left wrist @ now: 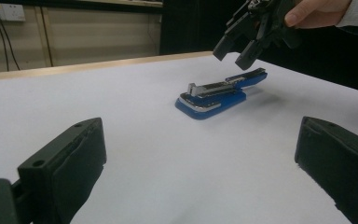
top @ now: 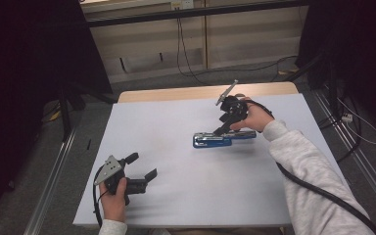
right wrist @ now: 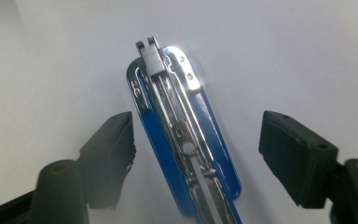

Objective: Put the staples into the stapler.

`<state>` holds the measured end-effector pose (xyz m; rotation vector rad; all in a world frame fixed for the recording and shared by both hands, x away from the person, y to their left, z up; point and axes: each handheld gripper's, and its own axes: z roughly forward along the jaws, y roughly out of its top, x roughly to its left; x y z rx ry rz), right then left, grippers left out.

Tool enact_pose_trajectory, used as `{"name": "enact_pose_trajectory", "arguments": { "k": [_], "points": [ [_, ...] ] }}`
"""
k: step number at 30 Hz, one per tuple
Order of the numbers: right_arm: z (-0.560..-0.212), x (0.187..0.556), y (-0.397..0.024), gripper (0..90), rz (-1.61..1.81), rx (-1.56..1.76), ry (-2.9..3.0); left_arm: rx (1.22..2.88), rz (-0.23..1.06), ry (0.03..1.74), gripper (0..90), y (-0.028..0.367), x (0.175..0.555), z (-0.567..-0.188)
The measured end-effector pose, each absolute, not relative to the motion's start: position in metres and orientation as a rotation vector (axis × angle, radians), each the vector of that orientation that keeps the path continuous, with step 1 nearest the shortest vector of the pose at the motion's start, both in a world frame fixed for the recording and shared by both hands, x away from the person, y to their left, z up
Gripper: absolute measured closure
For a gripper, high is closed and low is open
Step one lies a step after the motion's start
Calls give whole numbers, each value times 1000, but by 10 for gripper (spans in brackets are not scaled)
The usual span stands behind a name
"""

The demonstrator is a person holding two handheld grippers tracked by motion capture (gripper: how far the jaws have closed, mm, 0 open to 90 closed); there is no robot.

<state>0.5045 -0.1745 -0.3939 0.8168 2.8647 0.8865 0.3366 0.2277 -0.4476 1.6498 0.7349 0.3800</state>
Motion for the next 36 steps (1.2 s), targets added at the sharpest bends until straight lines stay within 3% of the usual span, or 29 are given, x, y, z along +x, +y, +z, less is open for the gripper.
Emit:
{"name": "enact_pose_trajectory", "arguments": {
  "k": [10, 36],
  "points": [
    [-397, 488, -205, 133, 893, 897, 2748, 1702, 330, 726, 16, 211, 347, -444],
    [-415, 435, -268, 114, 978, 1112, 2494, 1730, 298, 692, 18, 162, 384, -442]
  ]
}}
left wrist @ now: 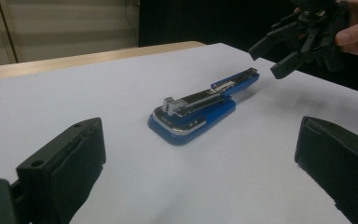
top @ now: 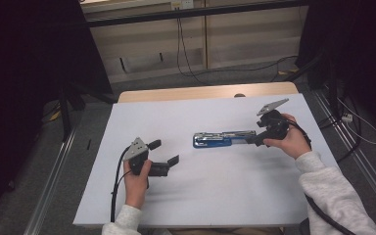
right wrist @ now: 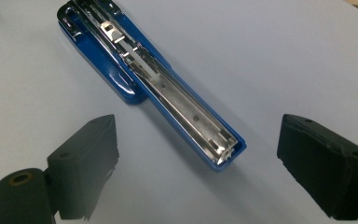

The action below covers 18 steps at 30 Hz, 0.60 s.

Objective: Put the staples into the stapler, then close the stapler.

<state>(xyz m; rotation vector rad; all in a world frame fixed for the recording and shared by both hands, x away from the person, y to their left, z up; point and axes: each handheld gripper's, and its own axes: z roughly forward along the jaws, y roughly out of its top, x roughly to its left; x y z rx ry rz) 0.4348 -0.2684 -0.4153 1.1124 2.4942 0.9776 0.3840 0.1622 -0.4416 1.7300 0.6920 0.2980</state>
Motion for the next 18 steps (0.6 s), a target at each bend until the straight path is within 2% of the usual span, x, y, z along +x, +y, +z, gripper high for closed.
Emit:
{"name": "enact_pose_trajectory", "arguments": {
  "k": [10, 18],
  "points": [
    [-415, 425, -285, 94, 991, 1151, 2418, 1745, 294, 702, 20, 146, 401, -442],
    [-415, 420, -294, 112, 1008, 1182, 2371, 1771, 289, 729, 25, 135, 412, -444]
  ]
}}
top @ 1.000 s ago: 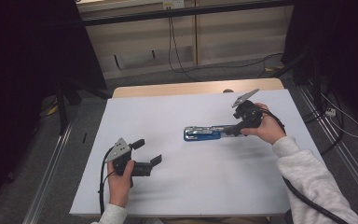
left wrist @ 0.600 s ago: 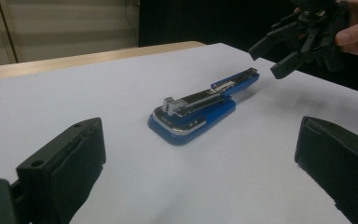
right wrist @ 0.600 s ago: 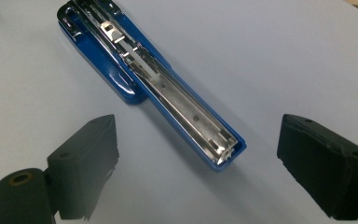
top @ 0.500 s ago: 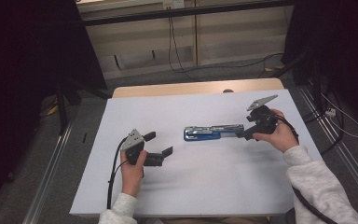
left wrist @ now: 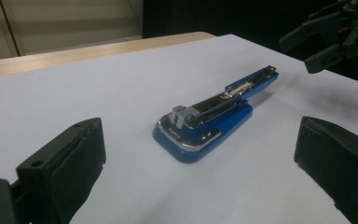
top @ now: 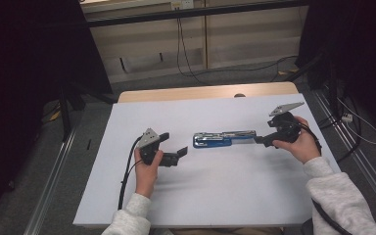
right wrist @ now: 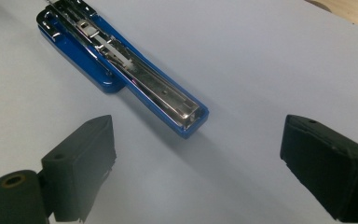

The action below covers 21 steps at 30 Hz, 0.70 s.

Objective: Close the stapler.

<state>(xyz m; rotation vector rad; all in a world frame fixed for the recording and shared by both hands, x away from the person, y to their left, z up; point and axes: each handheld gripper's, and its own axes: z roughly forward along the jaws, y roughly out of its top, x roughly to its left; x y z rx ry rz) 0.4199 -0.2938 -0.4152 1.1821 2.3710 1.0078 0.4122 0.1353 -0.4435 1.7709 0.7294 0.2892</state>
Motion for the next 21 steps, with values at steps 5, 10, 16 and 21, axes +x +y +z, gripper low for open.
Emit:
{"name": "enact_pose_trajectory", "arguments": {
  "k": [5, 10, 16, 21],
  "points": [
    [-415, 417, -297, 178, 1030, 1209, 2357, 1778, 296, 750, 29, 125, 420, -445],
    [-413, 414, -302, 290, 1034, 1224, 2323, 1827, 302, 751, 114, 113, 426, -447],
    [-414, 410, -311, 484, 1033, 1240, 2293, 1852, 316, 799, 279, 110, 435, -452],
    [-418, 409, -313, 649, 1001, 1220, 2300, 1883, 320, 821, 434, 106, 443, -453]
  ]
}}
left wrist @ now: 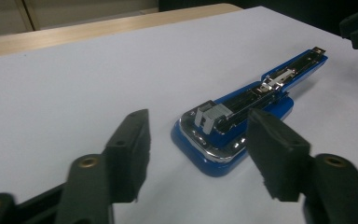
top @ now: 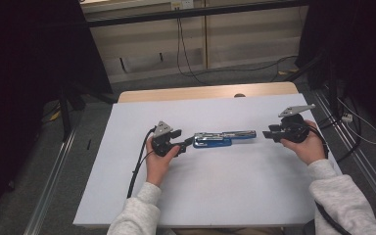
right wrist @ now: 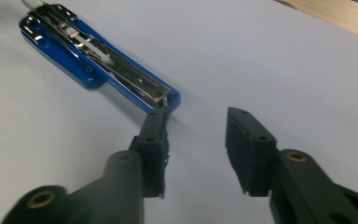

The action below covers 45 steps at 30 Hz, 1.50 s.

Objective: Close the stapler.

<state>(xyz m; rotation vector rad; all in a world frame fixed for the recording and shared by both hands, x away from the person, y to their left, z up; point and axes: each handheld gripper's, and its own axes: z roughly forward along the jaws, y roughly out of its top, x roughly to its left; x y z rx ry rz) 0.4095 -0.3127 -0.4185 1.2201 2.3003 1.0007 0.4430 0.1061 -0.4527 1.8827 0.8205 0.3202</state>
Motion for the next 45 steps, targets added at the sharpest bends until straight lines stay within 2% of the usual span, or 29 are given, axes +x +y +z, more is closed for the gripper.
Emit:
{"name": "enact_pose_trajectory", "arguments": {
  "k": [2, 4, 7, 14, 30, 45],
  "points": [
    [-422, 410, -312, 707, 986, 1222, 2313, 1874, 310, 865, 517, 104, 445, -455],
    [-425, 411, -311, 802, 976, 1206, 2325, 1902, 293, 894, 582, 105, 448, -457],
    [-430, 413, -311, 874, 964, 1212, 2327, 1933, 310, 917, 713, 104, 451, -460],
    [-448, 419, -301, 900, 894, 1186, 2383, 1996, 319, 892, 890, 97, 452, -460],
    [-452, 424, -289, 900, 916, 1153, 2414, 2125, 290, 863, 897, 81, 459, -470],
    [-447, 423, -287, 900, 944, 1138, 2405, 2128, 297, 863, 890, 79, 460, -470]
  ]
}}
